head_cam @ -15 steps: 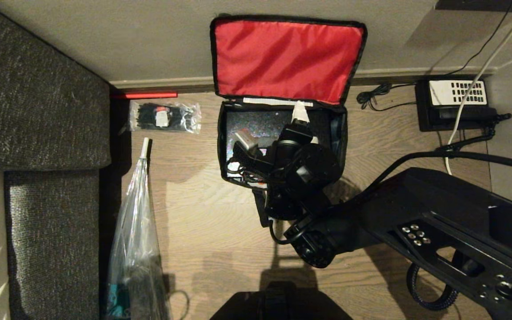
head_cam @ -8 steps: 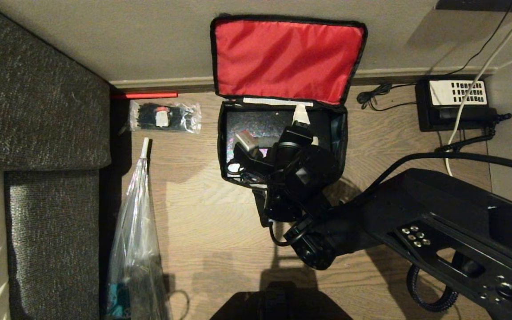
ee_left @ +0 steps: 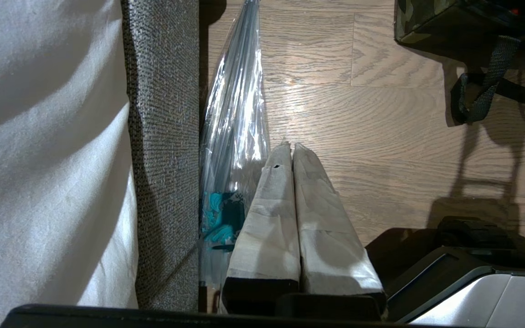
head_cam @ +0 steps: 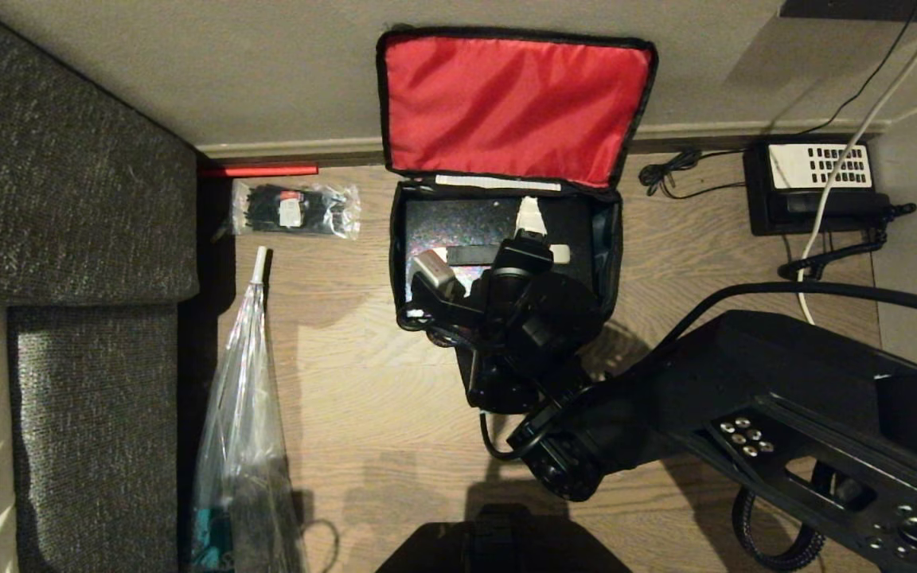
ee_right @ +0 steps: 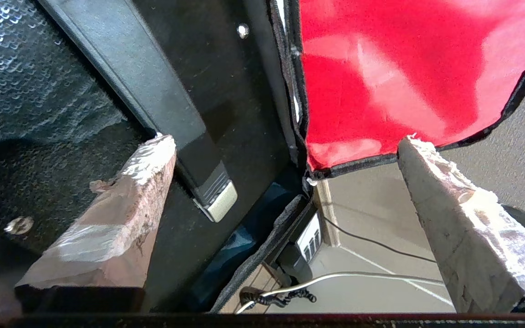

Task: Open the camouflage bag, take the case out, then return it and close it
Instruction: Grip the handle

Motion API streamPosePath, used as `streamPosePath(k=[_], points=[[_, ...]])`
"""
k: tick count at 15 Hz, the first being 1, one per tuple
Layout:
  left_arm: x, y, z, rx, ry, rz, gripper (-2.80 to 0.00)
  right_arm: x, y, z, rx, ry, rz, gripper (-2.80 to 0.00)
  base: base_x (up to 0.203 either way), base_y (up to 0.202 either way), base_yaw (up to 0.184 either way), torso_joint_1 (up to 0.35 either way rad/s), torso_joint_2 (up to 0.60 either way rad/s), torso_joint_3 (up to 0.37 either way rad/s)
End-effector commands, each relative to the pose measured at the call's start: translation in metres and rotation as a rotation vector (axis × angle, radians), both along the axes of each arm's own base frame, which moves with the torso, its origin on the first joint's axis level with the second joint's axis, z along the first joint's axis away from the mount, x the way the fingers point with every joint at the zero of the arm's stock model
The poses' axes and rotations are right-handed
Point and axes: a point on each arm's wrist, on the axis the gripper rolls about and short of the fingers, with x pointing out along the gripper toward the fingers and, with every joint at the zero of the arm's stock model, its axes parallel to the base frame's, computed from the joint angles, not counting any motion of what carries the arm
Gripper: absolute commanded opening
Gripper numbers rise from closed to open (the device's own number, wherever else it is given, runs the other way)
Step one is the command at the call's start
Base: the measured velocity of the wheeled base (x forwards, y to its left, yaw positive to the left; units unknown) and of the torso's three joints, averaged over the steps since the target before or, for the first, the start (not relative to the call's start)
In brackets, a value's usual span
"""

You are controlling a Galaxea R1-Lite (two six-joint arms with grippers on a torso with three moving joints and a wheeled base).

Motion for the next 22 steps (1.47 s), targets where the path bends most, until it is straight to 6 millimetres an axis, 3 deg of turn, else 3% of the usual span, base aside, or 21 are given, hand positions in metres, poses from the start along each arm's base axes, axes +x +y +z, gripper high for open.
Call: streamPosePath(k=[1,10,16,22], points=[[0.0,0.0,-0.001,-0.001,0.003,0.0,-2.8,-0.001,-0.001,-0.001,-0.006,0.003,-0.007,0.0,0.0,0.0,0.0,0.0,0.0,0.0],[0.0,0.0,-0.001,-0.008,0.001,0.0,-2.8,-0.002,0.0,0.0,-0.003,0.001,-0.004,0.0,0.0,0.0,0.0,0.001,0.0,0.003],[0.0,0.0,-0.001,-0.002,0.001,0.0,-2.8,-0.002,0.0,0.0,-0.004,0.003,-0.005,0.0,0.0,0.0,0.0,0.002,0.0,0.172],[0.0,0.0,-0.001,-0.002,0.001,0.0,-2.8,0.004,0.005,-0.025,-0.026,0.041,-0.017,0.0,0.0,0.0,0.0,0.001,0.0,0.017]])
